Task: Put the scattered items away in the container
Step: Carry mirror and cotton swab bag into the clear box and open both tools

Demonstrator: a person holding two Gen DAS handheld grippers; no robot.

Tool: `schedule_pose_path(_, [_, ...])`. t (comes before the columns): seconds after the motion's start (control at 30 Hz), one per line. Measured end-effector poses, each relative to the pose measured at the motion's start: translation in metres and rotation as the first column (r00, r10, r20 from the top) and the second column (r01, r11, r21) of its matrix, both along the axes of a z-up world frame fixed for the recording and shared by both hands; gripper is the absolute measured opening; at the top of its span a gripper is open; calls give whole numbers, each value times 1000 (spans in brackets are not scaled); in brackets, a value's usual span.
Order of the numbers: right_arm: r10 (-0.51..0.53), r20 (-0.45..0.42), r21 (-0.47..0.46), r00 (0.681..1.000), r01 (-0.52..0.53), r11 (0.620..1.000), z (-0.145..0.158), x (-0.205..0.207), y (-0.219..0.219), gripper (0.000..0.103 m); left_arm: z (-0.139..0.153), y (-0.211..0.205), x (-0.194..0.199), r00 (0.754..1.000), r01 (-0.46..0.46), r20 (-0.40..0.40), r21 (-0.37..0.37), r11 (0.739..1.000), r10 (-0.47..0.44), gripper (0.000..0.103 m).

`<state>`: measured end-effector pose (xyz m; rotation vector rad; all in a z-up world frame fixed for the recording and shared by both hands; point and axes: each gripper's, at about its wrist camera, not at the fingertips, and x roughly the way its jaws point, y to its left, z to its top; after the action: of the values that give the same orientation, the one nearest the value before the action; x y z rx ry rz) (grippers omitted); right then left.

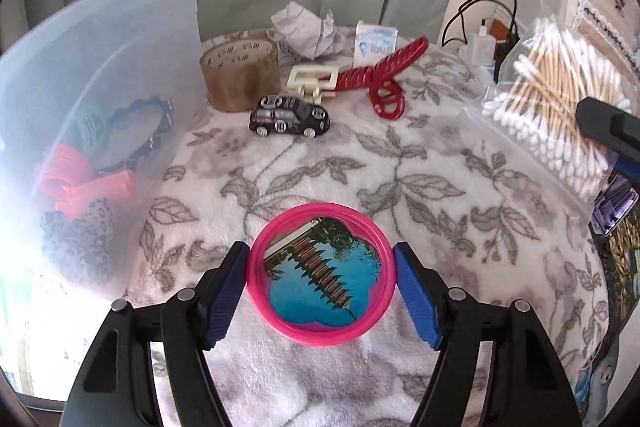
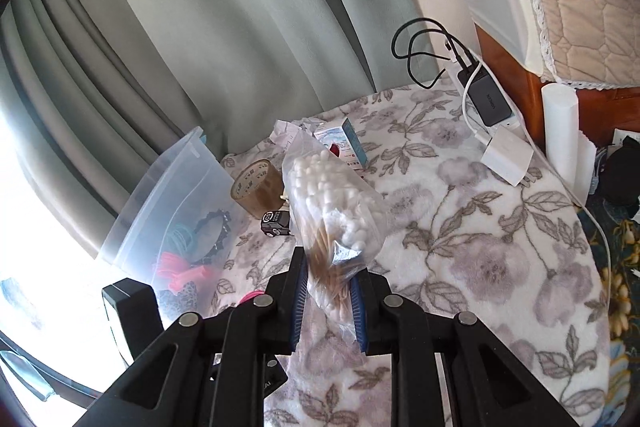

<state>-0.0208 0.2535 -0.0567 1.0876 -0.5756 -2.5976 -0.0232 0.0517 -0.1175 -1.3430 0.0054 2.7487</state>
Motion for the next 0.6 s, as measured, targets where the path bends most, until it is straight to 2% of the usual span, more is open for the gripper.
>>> schedule_pose_path(0.17, [7,-70,26,998,-5,1000,30,22,-11,22,49,2,22,991,18,-136,33,999,-13,74])
schedule_pose_path(0.3, [-5,-124,44,992,10,999,53,36,-19,22,80,-14,23,973,31,-230,80,996,-12,74])
schedule_pose_path(0.6, [23,-261,83,965,-2,997,108,64,-46,22,152,-46,61,912,13,-407,158,987,53,74])
